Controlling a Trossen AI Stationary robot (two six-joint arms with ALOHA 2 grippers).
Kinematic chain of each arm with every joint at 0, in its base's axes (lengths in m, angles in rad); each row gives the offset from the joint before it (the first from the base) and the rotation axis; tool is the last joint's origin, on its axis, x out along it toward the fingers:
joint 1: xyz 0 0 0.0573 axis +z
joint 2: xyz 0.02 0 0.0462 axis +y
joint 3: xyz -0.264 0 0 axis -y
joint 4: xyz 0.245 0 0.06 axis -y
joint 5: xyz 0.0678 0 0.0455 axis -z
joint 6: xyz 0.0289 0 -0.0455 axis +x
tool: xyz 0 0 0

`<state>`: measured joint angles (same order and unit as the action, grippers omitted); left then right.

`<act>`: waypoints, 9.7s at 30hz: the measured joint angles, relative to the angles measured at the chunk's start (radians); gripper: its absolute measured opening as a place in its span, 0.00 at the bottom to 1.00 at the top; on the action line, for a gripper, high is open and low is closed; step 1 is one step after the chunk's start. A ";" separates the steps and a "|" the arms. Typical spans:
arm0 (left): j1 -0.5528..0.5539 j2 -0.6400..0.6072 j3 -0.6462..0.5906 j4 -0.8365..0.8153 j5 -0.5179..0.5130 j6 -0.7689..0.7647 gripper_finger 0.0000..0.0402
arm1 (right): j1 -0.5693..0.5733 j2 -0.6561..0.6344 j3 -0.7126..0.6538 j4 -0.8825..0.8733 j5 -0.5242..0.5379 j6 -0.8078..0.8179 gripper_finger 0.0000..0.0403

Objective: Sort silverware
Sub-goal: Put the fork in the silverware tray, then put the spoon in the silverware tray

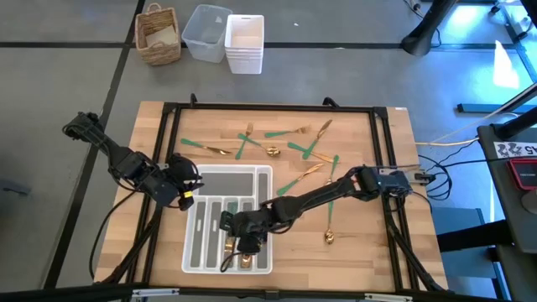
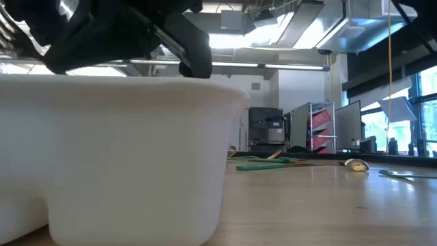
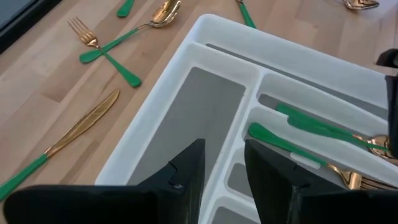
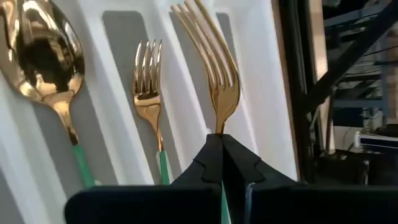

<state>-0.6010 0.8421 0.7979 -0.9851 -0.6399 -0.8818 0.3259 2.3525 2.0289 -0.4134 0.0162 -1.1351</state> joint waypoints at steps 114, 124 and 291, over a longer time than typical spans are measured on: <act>1.167 0.770 0.019 0.804 0.745 0.579 0.27 | -0.471 -0.603 0.296 -1.158 0.068 1.397 0.10; 1.167 0.901 0.202 0.665 0.702 0.599 0.27 | -0.471 -0.680 0.296 -1.158 0.071 1.426 0.10; 0.171 0.851 0.270 0.303 0.624 1.748 0.28 | -0.469 -0.545 0.296 -1.051 0.006 1.546 0.10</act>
<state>-0.4297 1.6927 1.0674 -0.6820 -0.0157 0.8667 -0.1436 1.8072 2.3249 -1.4640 0.0219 0.4106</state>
